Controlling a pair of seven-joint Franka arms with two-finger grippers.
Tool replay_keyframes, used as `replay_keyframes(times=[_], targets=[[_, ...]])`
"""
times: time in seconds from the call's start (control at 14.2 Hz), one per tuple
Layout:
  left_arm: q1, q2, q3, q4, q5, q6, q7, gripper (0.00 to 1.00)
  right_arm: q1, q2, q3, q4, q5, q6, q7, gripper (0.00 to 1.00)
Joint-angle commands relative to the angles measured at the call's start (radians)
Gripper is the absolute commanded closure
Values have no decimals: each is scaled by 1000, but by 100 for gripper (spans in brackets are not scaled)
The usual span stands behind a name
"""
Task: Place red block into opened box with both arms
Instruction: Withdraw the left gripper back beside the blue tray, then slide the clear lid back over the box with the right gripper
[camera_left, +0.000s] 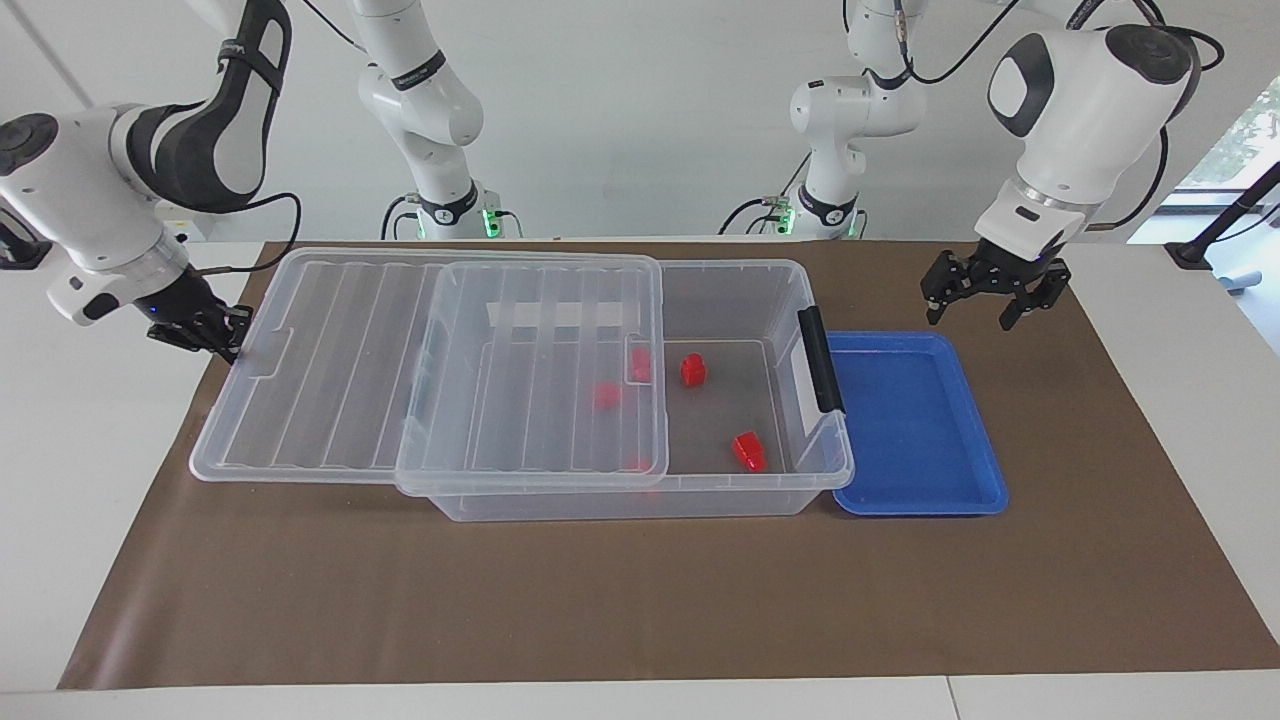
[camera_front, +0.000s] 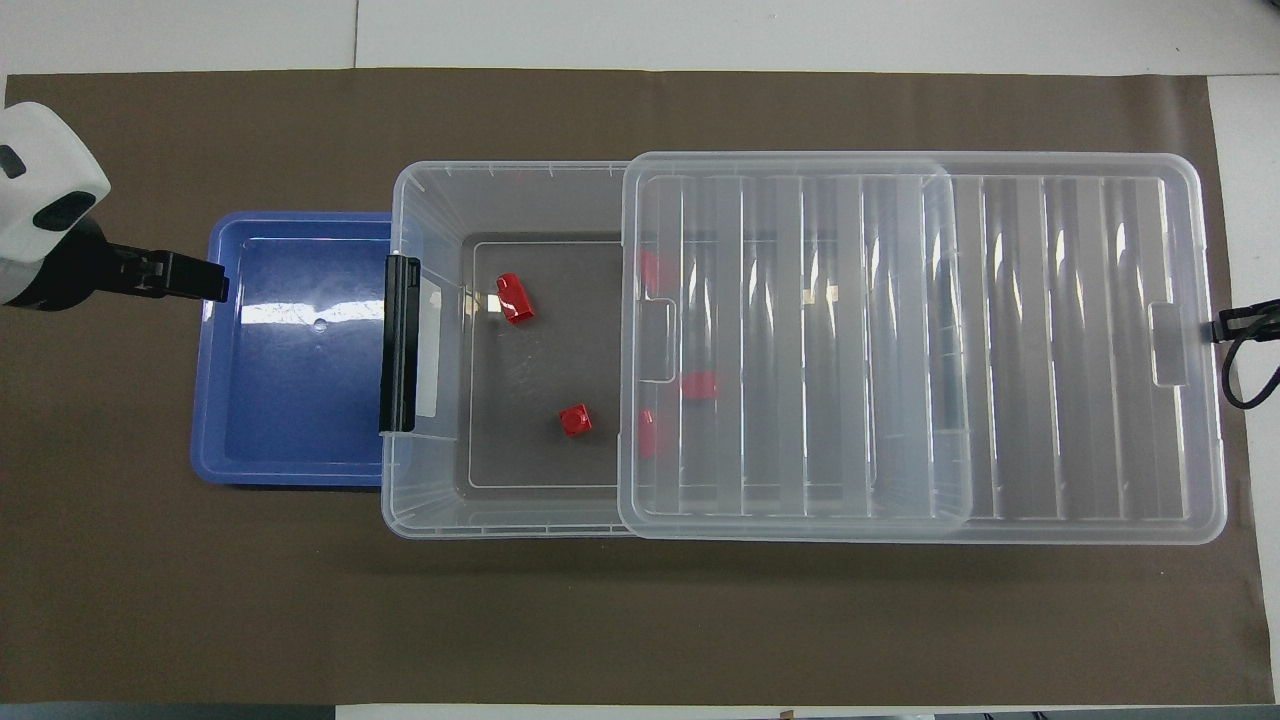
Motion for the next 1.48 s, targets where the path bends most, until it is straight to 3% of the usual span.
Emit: replay_keyframes(times=[0.0,0.56,1.4], targets=[[24,15,-2,72,-28,-78,38,0,19,-4,6,-10,-8,17,-3,100],[24,15,-5,84,-35,-170,43,0,136,-7,6,-12,-8,3,155,100],[18,6,-11,90,31,-175,37,0,315,-16,7,-31,-8,10,445,100]])
